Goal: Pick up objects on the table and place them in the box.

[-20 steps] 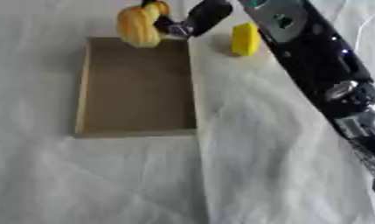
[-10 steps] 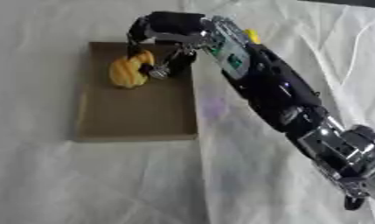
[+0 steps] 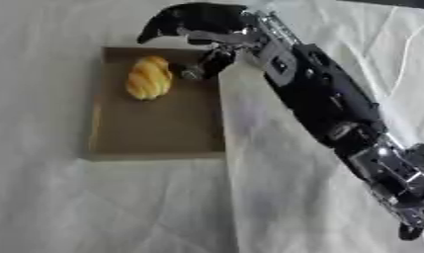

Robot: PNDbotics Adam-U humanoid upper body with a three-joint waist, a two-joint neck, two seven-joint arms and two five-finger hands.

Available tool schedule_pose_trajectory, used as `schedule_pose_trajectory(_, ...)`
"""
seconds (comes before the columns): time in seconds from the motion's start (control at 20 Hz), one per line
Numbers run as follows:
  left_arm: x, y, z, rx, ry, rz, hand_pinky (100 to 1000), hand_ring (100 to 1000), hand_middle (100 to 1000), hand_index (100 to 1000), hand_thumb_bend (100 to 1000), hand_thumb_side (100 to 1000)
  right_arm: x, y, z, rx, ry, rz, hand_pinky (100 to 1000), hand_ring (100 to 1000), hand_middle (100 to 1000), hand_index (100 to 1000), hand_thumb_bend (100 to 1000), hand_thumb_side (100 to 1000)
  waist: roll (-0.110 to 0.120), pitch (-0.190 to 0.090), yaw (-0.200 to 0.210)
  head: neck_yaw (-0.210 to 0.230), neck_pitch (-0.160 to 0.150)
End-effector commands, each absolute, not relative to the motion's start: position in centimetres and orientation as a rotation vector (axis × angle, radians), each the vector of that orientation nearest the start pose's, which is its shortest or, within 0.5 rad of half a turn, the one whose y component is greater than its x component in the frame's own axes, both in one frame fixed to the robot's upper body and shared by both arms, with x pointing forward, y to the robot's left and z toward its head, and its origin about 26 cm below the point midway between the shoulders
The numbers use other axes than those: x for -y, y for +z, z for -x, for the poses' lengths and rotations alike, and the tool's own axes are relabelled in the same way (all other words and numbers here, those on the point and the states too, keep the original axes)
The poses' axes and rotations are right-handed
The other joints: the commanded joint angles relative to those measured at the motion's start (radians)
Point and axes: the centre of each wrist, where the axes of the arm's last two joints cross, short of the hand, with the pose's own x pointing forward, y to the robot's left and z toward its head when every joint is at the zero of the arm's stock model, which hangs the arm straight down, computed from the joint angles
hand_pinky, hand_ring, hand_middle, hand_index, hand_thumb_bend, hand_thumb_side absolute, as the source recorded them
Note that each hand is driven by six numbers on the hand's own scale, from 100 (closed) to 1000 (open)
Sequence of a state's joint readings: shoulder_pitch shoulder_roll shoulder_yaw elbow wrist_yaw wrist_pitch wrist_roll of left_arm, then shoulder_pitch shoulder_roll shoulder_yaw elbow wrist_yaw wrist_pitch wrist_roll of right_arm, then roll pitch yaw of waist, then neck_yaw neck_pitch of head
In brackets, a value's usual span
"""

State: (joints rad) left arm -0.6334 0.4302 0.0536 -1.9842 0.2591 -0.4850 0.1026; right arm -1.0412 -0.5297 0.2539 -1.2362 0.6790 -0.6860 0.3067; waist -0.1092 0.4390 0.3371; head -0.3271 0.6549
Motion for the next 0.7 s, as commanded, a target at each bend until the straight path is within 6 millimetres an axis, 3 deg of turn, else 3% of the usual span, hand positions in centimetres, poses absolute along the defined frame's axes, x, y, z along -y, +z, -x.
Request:
schedule_pose_trajectory(0.05,-25.9,31.7,-30.7,-3.168,0.270,-0.158,872,942,803,864,100,555,25.5,34.3,-42.4,-2.379,-1.972,-0.912,921,845,824,926,100,100,0.006,-0.025,-0.006,0.022,-0.007)
schedule_pose_trajectory(0.35,-26.4,31.7,-30.6,-3.172,0.272,-0.110,873,942,803,864,100,554,31.0,36.8,-38.6,-2.486,-1.930,-1.007,925,850,829,933,100,100,0.002,-0.027,-0.031,0.074,-0.009)
schedule_pose_trajectory(0.7,-26.6,31.6,-30.6,-3.184,0.276,-0.085,874,947,805,864,100,568,36.7,35.5,-36.7,-2.553,-1.975,-1.208,932,864,839,942,100,100,0.003,-0.021,-0.054,0.106,-0.018)
